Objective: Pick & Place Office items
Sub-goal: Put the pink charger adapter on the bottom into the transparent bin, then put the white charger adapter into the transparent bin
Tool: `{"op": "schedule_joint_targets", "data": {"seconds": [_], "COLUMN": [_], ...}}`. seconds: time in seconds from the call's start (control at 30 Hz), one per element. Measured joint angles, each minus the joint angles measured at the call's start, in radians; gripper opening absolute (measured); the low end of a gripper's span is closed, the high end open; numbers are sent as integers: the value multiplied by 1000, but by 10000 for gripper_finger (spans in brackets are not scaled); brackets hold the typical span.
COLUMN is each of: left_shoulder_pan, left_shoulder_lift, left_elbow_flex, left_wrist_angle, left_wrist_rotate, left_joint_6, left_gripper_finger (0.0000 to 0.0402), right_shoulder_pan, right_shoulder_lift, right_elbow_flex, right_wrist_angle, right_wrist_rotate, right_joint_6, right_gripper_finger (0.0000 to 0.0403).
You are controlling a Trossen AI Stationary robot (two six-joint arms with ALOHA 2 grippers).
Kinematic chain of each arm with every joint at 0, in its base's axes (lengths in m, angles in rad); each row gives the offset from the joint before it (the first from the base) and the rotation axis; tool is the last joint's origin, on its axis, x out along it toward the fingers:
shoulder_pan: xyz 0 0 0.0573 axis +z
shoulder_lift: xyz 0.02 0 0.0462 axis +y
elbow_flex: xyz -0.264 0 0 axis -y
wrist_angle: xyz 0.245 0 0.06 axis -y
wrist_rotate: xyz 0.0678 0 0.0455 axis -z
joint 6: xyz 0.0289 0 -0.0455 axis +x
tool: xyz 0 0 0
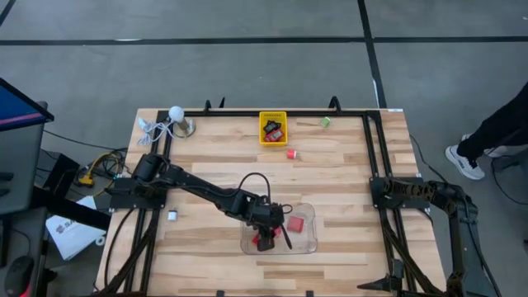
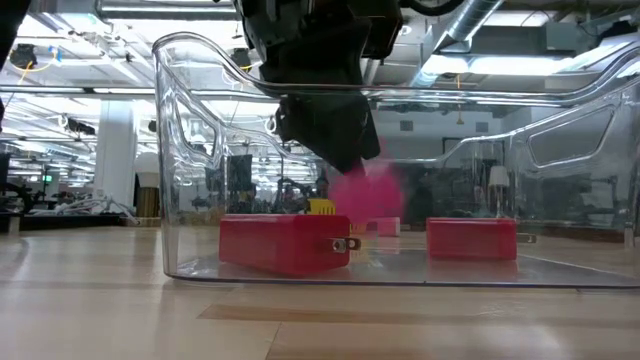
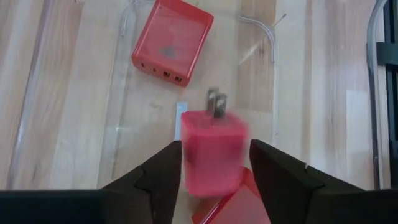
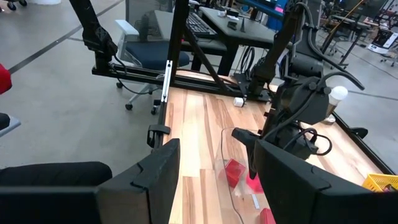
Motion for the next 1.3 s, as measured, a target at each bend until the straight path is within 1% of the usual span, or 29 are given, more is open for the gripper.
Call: {"op": "schedule_joint_targets", "data": {"seconds": [0.13, 0.3, 0.4, 0.47, 0.53, 0.57, 0.63, 0.73, 0.8, 0.87, 0.93, 1.0, 1.07, 1.13, 1.23, 1.3], "left_shoulder_pan": [5, 10, 10, 6, -9, -19, -47, -109, -165, -222, -268, -285, -283, -269, -237, -213], "left_shoulder_lift": [-4, -53, -152, -248, -351, -400, -493, -589, -621, -625, -618, -597, -570, -545, -492, -461], "left_elbow_flex": [0, 0, -2, -1, 1, 1, 1, -9, -45, -100, -167, -228, -289, -344, -409, -428], "left_wrist_angle": [-1, -4, -33, -86, -176, -236, -389, -605, -703, -736, -732, -736, -757, -785, -816, -835], "left_wrist_rotate": [0, 5, 4, -27, -95, -137, -208, -229, -192, -130, -68, -15, 19, 73, 170, 212], "left_joint_6": [9, 39, 54, 34, -31, -87, -245, -529, -721, -890, -1014, -1116, -1197, -1242, -1279, -1277], "left_gripper_finger": [206, 214, 214, 212, 209, 206, 200, 189, 180, 172, 166, 162, 160, 157, 154, 152], "right_shoulder_pan": [0, 0, 0, 0, 0, 0, 0, 0, 0, 0, 0, 0, 0, -1, -1, -1], "right_shoulder_lift": [0, 0, 0, 0, 0, 0, 0, 0, 0, 0, 0, 0, 0, 0, 0, 0], "right_elbow_flex": [0, 0, 0, 0, 0, 0, 0, 0, 0, 0, 0, 0, 0, 0, 0, 0], "right_wrist_angle": [-2, -2, -2, -2, -2, -2, -1, -1, -1, 0, 1, 0, 1, -1, -2, -11], "right_wrist_rotate": [0, 0, 0, 0, 0, -1, -1, -5, -7, -8, -8, -7, -7, -8, -8, -7], "right_joint_6": [5, 7, 7, 7, 7, 7, 11, 18, 18, 18, 18, 18, 11, 9, -3, -4], "right_gripper_finger": [201, 201, 201, 201, 201, 201, 201, 201, 201, 201, 201, 201, 201, 201, 201, 201]}}
